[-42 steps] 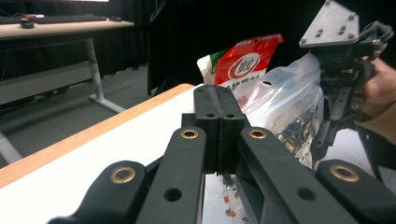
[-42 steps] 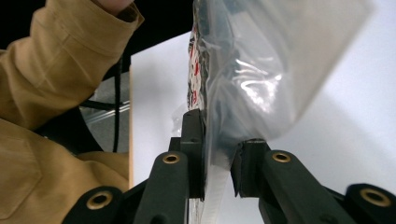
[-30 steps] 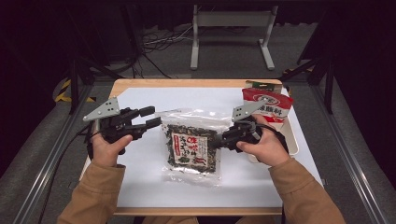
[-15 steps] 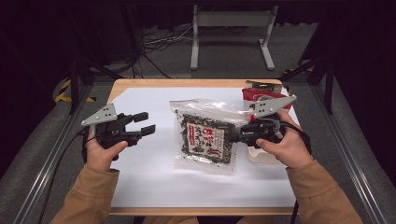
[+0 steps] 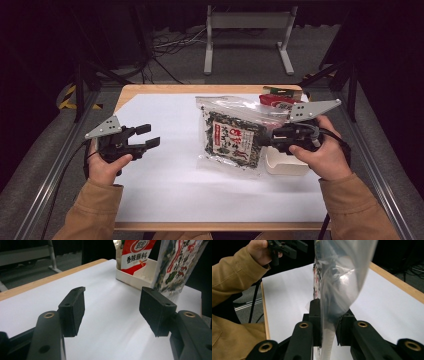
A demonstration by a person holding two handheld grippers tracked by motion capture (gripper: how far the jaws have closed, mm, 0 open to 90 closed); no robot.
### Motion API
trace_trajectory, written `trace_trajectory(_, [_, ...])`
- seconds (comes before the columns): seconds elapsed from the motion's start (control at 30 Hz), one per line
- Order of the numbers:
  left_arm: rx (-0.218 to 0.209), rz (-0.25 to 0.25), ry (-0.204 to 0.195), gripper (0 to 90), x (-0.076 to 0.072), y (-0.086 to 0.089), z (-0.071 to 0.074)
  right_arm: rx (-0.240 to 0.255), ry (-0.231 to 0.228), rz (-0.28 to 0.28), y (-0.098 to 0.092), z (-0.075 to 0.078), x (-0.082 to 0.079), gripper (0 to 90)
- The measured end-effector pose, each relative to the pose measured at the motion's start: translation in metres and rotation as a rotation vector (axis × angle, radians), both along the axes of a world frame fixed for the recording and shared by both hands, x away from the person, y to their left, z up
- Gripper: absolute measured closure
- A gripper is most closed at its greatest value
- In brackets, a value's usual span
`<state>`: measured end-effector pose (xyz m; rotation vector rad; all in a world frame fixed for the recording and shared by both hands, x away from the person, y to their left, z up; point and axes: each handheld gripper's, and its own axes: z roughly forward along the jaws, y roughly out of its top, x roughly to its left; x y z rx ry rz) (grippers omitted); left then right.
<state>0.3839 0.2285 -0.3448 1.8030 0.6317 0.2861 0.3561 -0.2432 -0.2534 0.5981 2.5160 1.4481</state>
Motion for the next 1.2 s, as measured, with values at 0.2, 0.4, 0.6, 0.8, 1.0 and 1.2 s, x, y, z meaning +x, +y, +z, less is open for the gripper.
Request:
trace_trajectory(0.2, [0.015,0.0,0.006,37.3,0.002,-0.003,-0.004,0.008,-0.023,-0.027,-0.01,0.009,-0.003,77.4])
trace_trajectory(0.4, [0.02,0.0,0.017,36.7,0.003,-0.003,-0.007,0.005,-0.054,-0.056,-0.02,0.017,-0.007,77.3])
trace_trajectory(0.6, [0.02,0.007,0.023,36.4,0.005,-0.001,-0.01,-0.002,-0.088,-0.081,-0.029,0.023,-0.009,77.3])
trace_trajectory(0.8, [0.021,0.007,0.035,36.4,0.005,-0.001,-0.012,-0.022,-0.124,-0.112,-0.038,0.027,-0.011,77.3])
trace_trajectory(1.0, [0.021,0.011,0.034,36.4,0.006,0.0,-0.013,-0.022,-0.137,-0.142,-0.046,0.029,-0.012,77.3])
trace_trajectory(1.2, [0.018,0.01,0.04,36.4,0.007,-0.001,-0.014,-0.004,-0.151,-0.172,-0.055,0.034,-0.015,77.3])
